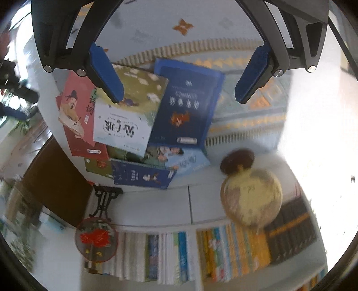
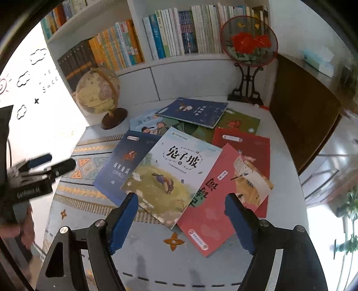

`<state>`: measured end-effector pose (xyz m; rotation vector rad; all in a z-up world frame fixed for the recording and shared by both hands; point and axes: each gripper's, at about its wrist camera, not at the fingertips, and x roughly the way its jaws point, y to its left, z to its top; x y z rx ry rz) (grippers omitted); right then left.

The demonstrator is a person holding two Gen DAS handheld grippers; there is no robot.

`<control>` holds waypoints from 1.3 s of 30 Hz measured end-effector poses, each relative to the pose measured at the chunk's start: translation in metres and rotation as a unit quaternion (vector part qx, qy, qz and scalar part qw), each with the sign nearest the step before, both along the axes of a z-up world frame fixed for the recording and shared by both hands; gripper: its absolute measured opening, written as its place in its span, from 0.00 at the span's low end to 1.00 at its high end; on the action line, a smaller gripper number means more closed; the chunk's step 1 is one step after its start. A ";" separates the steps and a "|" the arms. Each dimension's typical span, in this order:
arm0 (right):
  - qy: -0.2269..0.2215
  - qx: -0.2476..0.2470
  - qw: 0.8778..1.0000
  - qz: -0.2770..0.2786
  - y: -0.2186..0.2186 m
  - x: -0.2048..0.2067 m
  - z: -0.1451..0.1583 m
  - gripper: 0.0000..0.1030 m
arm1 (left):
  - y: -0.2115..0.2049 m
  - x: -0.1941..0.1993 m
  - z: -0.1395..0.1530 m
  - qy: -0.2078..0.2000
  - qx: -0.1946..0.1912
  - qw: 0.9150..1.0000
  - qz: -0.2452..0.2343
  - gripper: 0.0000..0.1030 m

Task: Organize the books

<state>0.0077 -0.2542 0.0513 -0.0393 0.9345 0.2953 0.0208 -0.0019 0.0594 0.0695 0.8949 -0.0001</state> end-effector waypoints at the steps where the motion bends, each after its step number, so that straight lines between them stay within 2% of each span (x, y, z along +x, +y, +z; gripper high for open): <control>1: -0.004 -0.006 1.000 -0.002 -0.003 0.001 0.001 0.77 | -0.001 0.004 0.001 -0.001 0.001 1.000 -0.011 0.97; 3: -0.004 0.005 1.000 -0.014 -0.014 0.005 -0.001 0.81 | -0.003 0.014 -0.005 0.008 -0.014 0.999 -0.035 0.97; 6: 0.028 0.075 0.997 -0.020 -0.021 0.013 -0.019 0.81 | -0.005 0.030 -0.026 0.030 -0.040 0.998 -0.049 0.96; 8: 0.048 0.100 0.994 -0.019 -0.015 0.019 -0.037 0.81 | -0.008 0.037 -0.038 0.034 -0.053 0.996 -0.058 0.96; 13: 0.082 0.096 0.992 -0.026 0.001 0.042 -0.084 0.81 | -0.014 0.064 -0.080 0.077 -0.094 0.989 -0.089 0.92; 21: 0.134 0.133 0.980 -0.065 -0.001 0.085 -0.144 0.81 | -0.020 0.099 -0.148 0.146 -0.083 0.982 -0.092 0.86; 25: 0.153 0.139 0.974 -0.090 -0.003 0.093 -0.167 0.81 | -0.023 0.108 -0.177 0.179 -0.079 0.976 -0.090 0.69; 27: 0.134 0.140 0.976 -0.098 -0.002 0.092 -0.166 0.81 | -0.027 0.105 -0.176 0.164 -0.059 0.980 -0.098 0.69; 31: 0.117 0.126 0.981 -0.087 0.006 0.092 -0.166 0.82 | -0.033 0.102 -0.176 0.156 -0.055 0.980 -0.108 0.69; 33: 0.113 0.145 0.980 -0.080 0.006 0.092 -0.166 0.82 | -0.035 0.099 -0.174 0.153 -0.073 0.979 -0.112 0.69; 36: 0.118 0.178 0.974 -0.069 0.006 0.092 -0.167 0.82 | -0.040 0.096 -0.170 0.159 -0.109 0.972 -0.135 0.68; 38: 0.128 0.204 0.969 -0.057 0.009 0.092 -0.168 0.81 | -0.050 0.095 -0.171 0.162 -0.081 0.973 -0.140 0.67; 39: 0.127 0.201 0.969 -0.060 0.012 0.092 -0.167 0.81 | -0.053 0.095 -0.171 0.161 -0.070 0.974 -0.142 0.67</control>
